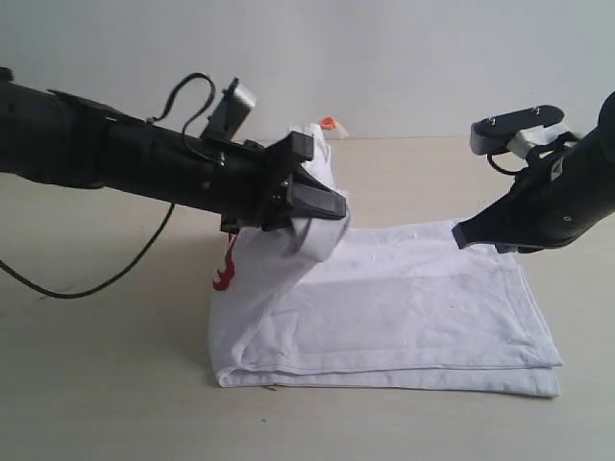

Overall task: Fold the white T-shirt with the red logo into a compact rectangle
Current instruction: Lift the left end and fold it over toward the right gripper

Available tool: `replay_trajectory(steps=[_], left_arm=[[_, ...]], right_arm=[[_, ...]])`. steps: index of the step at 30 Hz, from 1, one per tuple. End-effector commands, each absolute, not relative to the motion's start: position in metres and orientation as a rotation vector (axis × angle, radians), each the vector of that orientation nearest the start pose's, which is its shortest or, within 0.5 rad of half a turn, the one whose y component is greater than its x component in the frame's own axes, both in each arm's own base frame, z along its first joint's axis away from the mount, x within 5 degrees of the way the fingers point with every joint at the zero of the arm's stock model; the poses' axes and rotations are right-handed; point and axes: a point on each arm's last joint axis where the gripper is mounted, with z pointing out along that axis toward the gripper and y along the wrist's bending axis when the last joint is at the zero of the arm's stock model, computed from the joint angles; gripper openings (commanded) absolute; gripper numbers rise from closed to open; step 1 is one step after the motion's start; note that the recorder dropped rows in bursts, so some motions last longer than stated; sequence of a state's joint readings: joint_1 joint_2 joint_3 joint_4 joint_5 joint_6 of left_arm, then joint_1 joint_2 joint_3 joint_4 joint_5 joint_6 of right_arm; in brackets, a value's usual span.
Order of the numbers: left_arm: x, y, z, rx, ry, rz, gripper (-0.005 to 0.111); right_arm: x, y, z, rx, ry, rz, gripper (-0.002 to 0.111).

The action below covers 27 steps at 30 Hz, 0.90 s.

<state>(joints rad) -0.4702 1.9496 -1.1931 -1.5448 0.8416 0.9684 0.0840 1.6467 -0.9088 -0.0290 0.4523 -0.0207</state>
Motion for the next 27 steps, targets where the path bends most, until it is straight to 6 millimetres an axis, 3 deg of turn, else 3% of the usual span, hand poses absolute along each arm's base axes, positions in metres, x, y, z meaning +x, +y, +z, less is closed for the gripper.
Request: replay_trajectory(steps=[1,10,13,15,18,22,27], left_arm=[[0.320,-0.271,0.174,0.352,2.376,-1.538,0.000],[0.309,-0.338,0.157,0.478,2.356,-1.643,0.003],[0.306,-0.348,0.154,0.531,2.354,-1.642,0.023],[0.306,-0.350,0.155,0.539,2.345,-1.657,0.046],[0.307,-0.351,0.156,0.500,2.364,-1.680,0.070],[0.308,-0.347,0.156,0.530,2.363,-1.702,0.068],[0.317,-0.324,0.150,0.692,2.418,-1.625,0.054]], right_arm=[[0.310,0.024,0.208,-0.169,2.586,-0.014,0.000],[0.307,0.024,0.219,-0.157,2.555,-0.006,0.000],[0.307,0.024,0.219,-0.158,2.557,-0.006,0.000],[0.307,0.024,0.219,-0.155,2.555,-0.004,0.000],[0.307,0.024,0.219,-0.155,2.553,-0.004,0.000],[0.307,0.024,0.219,-0.155,2.554,-0.004,0.000],[0.305,0.024,0.216,-0.156,2.583,-0.006,0.000]])
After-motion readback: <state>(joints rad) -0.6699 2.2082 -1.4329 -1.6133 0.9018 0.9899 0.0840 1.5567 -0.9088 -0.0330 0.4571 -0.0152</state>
